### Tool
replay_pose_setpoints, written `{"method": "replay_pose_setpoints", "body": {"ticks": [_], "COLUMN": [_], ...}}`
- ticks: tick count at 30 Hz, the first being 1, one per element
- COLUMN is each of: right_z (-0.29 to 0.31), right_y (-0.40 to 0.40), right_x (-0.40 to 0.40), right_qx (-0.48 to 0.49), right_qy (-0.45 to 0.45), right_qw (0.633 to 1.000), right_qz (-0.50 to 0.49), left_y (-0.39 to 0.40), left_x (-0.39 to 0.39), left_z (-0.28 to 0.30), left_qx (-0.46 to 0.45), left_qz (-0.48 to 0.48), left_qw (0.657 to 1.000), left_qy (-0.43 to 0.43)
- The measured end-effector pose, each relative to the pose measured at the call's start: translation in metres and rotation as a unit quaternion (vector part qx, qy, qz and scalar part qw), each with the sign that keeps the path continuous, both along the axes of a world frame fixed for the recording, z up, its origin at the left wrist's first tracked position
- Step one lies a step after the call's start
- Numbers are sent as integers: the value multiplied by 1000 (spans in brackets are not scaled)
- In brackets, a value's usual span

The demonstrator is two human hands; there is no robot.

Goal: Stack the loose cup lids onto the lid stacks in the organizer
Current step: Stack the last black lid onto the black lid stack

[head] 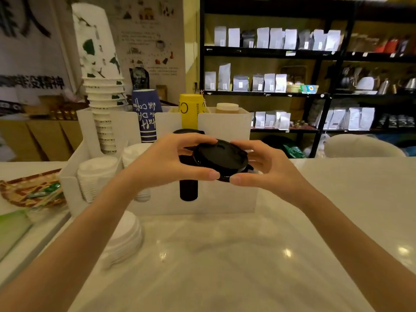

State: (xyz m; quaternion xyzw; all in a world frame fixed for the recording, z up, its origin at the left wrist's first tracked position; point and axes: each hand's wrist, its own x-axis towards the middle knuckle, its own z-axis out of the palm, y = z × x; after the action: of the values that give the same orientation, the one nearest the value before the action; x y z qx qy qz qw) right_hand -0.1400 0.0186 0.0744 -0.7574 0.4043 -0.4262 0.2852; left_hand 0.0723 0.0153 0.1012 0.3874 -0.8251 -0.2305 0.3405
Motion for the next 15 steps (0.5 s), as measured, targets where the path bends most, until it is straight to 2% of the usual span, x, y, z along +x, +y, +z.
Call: {"method": "replay_pose_setpoints", "body": {"ticks": [11, 15], "right_z": [19, 6], "right_y": [-65, -78], "right_x": [38, 50], "right_qx": [-91, -103], "right_qy": [-104, -84], "right_qw": [989, 989], "right_qz": [-51, -60], "left_y": [-46, -63], "left_x": [16, 18], "left_z": [4, -7], "left_qx": [-49, -86], "left_qz": [104, 161], "left_qw": [979, 972], "left_qy": [166, 147]}}
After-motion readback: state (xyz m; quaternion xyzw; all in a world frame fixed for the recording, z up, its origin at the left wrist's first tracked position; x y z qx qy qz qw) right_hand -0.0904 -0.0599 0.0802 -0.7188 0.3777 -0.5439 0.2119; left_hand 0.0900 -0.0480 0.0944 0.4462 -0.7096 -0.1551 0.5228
